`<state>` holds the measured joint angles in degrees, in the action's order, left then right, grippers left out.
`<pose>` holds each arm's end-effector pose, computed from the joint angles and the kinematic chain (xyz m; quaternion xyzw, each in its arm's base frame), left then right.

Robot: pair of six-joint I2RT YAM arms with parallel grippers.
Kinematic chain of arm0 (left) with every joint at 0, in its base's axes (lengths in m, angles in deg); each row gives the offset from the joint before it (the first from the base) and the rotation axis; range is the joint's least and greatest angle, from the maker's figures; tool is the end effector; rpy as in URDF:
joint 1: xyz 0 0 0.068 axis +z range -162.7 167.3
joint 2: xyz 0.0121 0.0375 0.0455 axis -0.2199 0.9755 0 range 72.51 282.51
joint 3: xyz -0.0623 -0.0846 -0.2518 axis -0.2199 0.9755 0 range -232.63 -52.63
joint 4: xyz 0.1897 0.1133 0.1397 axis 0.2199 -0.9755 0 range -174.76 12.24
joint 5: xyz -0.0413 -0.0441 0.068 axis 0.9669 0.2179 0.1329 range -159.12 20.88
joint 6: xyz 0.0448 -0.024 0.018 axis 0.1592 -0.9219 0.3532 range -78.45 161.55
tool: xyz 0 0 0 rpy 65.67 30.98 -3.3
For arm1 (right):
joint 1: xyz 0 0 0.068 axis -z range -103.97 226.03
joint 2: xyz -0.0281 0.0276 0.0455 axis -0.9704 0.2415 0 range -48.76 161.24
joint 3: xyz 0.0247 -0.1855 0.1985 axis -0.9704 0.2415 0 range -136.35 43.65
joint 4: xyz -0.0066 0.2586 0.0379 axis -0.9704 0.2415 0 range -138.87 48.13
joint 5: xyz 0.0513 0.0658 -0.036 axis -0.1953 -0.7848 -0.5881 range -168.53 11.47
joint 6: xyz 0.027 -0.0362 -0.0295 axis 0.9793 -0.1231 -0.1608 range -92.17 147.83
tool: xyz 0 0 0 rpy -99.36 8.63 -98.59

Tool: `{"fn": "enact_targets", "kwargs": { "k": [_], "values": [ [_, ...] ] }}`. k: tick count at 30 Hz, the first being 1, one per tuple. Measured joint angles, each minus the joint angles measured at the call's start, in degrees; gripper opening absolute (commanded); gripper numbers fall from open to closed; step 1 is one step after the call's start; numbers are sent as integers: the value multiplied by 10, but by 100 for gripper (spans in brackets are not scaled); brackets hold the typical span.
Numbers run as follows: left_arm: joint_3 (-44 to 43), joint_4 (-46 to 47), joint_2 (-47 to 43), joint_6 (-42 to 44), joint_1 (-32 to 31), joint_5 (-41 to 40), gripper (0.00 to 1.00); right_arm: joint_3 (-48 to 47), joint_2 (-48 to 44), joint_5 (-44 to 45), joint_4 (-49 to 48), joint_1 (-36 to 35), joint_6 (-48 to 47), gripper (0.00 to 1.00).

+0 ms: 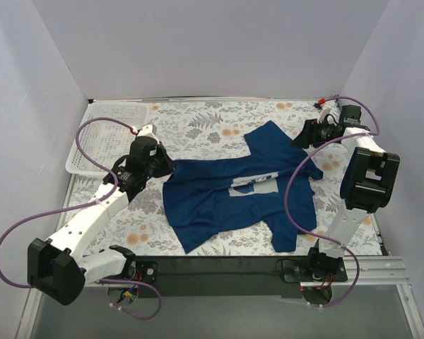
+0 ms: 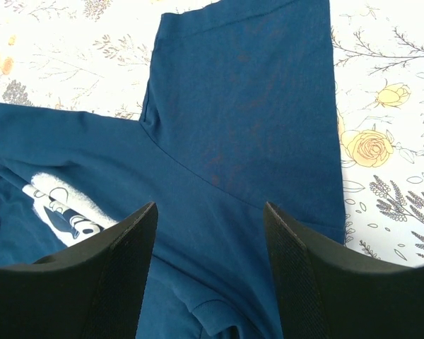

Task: Fold and stack the t-shirts
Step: Flatten the tshirt out

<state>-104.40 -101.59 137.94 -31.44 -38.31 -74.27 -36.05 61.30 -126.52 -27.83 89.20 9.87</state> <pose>0.2263 -0.1049 0.2874 -0.3782 0.8125 -0.3087 0.3187 0.4085 -0.0683 0.2129 -0.1703 0.8559 0.2887 0.3939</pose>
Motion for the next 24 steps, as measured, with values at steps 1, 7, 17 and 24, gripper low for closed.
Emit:
{"fn": "enact_targets", "kwargs": {
  "k": [1, 7, 17, 24],
  "values": [
    [0, -1, -4, 7, 0, 0, 0, 0, 0, 0, 0, 0, 0, 58],
    [0, -9, -4, 38, 0, 1, 0, 1, -3, -1, 0, 0, 0, 58],
    [32, -2, -37, 68, 1, 130, 0, 8, -15, -2, 0, 0, -2, 58],
    [121, 1, -36, 15, -30, 292, 0, 9, -15, -2, 0, 4, -2, 58]
  ]
}}
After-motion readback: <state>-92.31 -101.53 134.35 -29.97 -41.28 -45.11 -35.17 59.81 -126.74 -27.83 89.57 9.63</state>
